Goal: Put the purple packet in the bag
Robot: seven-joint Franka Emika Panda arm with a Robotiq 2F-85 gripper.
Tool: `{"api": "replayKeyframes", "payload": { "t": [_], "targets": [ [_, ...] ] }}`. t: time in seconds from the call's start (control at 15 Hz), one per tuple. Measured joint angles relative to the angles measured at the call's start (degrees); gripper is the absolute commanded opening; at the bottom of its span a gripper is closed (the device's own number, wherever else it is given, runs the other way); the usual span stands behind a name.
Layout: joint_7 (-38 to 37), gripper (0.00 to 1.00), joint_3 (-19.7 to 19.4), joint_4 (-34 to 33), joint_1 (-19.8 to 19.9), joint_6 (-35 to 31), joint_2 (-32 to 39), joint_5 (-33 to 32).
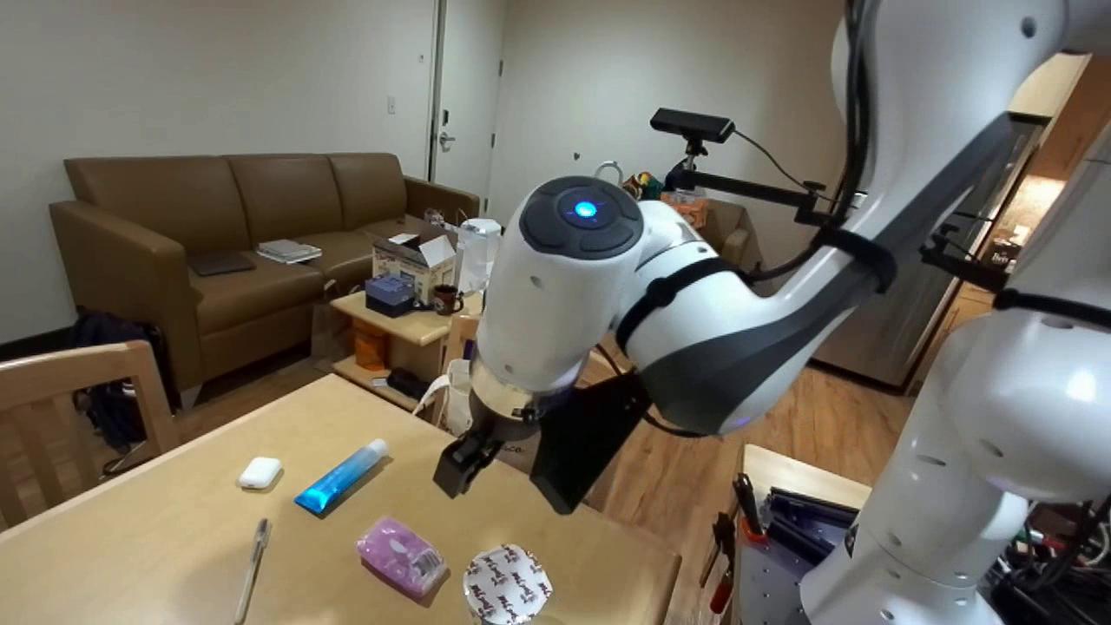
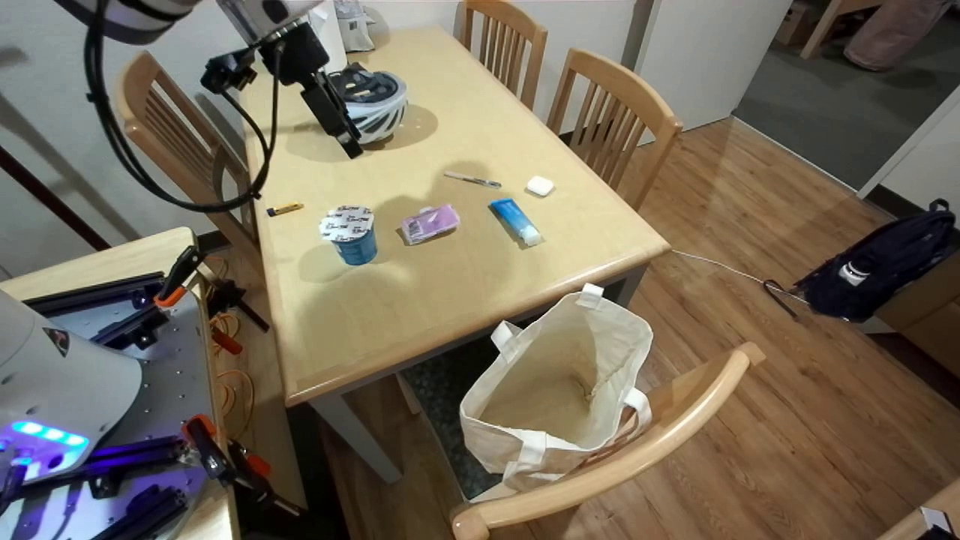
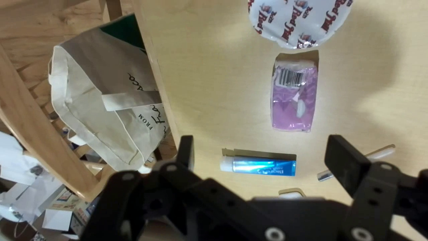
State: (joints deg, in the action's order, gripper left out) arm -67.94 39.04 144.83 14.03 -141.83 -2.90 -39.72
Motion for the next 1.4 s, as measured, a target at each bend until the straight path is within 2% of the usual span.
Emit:
{"api": "replayKeyframes", "payload": {
  "t": [0.2, 0.27, 0.33, 0.47, 0.53, 0.73, 0.87, 1.0, 1.4],
  "targets": [
    [-0.16, 1.00, -0.18, -2.10, 0.79, 0.12, 4.01, -0.61],
    [-0.16, 1.00, -2.12, -2.19, -1.04, 0.09, 4.16, -0.59],
    [0.40, 1.00, -5.72, -2.17, -4.49, -0.37, 4.25, -0.23],
    [4.10, 1.00, -12.46, -1.87, -10.40, -5.71, 5.30, 0.11],
    [6.18, 1.00, -13.91, -1.84, -11.09, -8.94, 6.36, -0.07],
    [15.30, 1.00, -15.51, -1.99, -9.51, -16.70, 10.97, 0.54],
    [23.36, 1.00, -15.35, -2.30, -7.63, -18.28, 14.70, 3.26],
    [31.58, 1.00, -13.47, -3.13, -4.77, -18.27, 18.68, 6.89],
    [32.59, 1.00, -13.41, -3.73, -4.66, -18.07, 19.97, 7.30]
  ]
}}
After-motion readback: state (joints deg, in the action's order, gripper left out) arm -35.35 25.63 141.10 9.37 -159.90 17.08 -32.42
